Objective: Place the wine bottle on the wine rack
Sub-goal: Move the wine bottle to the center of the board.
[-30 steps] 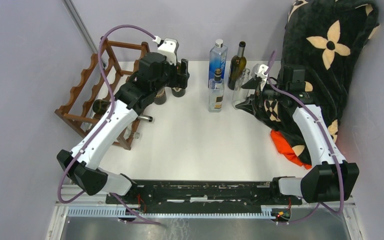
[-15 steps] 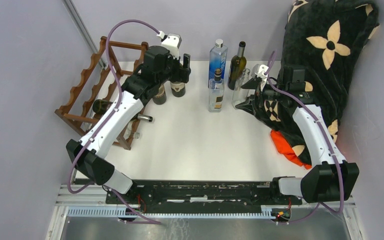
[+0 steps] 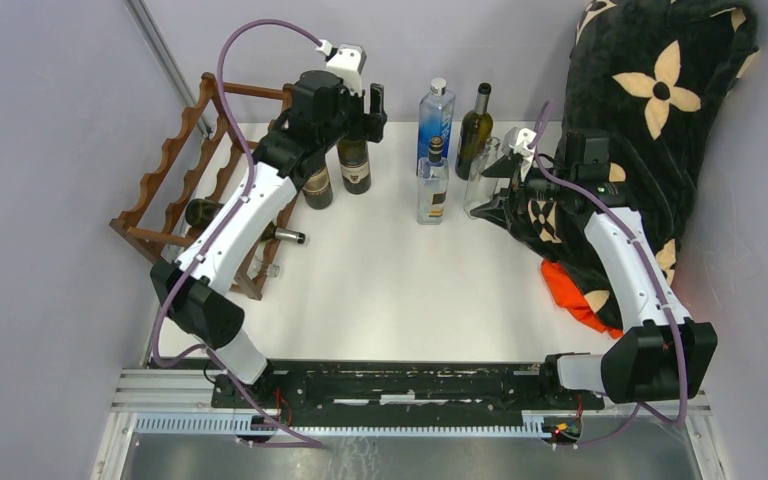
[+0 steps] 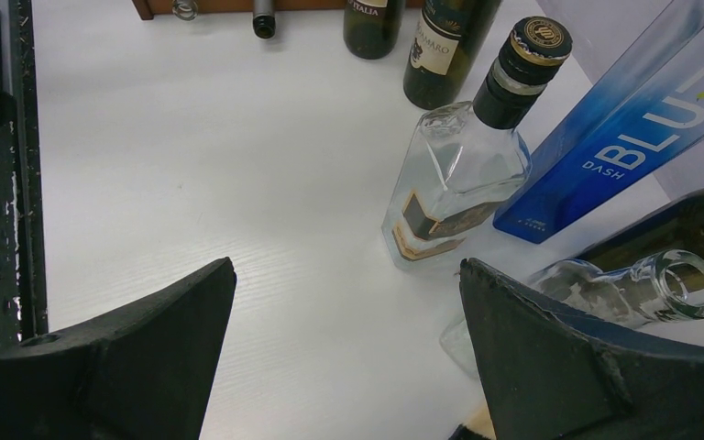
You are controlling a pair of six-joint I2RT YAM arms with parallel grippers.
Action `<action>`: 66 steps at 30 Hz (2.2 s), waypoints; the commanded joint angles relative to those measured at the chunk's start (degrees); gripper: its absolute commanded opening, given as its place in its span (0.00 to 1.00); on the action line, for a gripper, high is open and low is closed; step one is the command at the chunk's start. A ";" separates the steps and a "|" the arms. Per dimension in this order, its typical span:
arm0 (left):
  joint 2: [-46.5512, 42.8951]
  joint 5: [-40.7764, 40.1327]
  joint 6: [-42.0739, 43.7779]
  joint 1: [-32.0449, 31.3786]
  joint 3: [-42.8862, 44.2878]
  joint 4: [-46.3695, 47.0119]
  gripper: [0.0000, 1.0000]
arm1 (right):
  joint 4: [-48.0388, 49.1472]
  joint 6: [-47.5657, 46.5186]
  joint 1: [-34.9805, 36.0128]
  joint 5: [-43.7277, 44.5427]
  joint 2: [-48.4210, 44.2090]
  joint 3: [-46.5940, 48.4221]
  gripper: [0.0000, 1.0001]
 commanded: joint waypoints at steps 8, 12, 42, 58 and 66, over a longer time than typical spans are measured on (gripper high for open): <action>10.90 -8.50 1.44 3.32 12.74 -1.26 0.80 | 2.05 0.55 -0.11 -1.37 0.06 2.50 0.98; 13.67 -7.17 0.30 5.54 13.96 -0.40 0.78 | 2.04 0.58 -0.16 -1.15 -0.25 2.41 0.98; 26.05 8.93 0.26 5.90 18.94 15.26 0.20 | 0.64 -0.74 -0.16 -0.49 1.18 2.62 0.98; 29.87 8.57 1.81 2.56 21.80 16.46 0.46 | -0.73 -1.94 -0.17 0.04 1.74 3.45 0.98; 27.26 6.38 1.25 2.54 21.88 16.38 0.73 | -0.16 -1.14 -0.12 -0.47 1.73 3.63 0.98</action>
